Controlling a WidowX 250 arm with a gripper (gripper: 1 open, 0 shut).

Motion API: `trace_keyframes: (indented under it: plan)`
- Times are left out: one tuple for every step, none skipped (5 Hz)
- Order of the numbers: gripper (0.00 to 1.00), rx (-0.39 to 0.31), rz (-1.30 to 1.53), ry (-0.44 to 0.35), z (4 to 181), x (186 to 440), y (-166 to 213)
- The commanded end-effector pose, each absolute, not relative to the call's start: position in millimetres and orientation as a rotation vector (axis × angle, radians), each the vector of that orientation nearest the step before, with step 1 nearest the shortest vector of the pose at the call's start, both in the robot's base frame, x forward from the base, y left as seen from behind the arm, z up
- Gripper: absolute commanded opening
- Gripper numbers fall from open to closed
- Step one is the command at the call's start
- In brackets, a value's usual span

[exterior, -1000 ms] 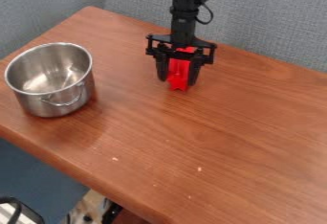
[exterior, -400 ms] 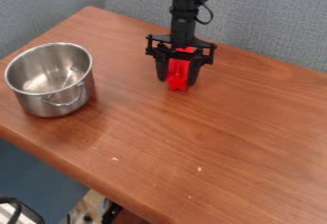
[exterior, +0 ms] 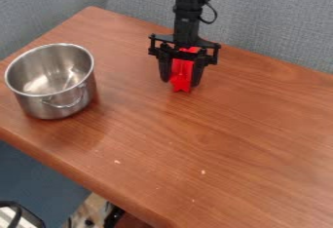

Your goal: Put the red object in the metal pot

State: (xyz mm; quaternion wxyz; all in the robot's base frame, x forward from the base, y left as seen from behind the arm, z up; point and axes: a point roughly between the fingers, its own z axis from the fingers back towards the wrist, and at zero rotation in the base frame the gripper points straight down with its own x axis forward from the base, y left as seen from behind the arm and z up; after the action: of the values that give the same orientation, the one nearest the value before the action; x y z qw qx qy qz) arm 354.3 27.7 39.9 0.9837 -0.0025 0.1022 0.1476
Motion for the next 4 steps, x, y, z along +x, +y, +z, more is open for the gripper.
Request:
trace_keyframes:
  plan:
    - [0.0, -0.01, 0.303, 0.104, 74.5, 363.9, 32.0]
    - [0.0, -0.01, 0.302, 0.102, 76.2, 363.5, 31.8]
    - [0.0, -0.009, 0.301, 0.101, 78.0, 363.1, 31.6]
    - [0.0, -0.009, 0.3, 0.099, 79.7, 362.7, 31.3]
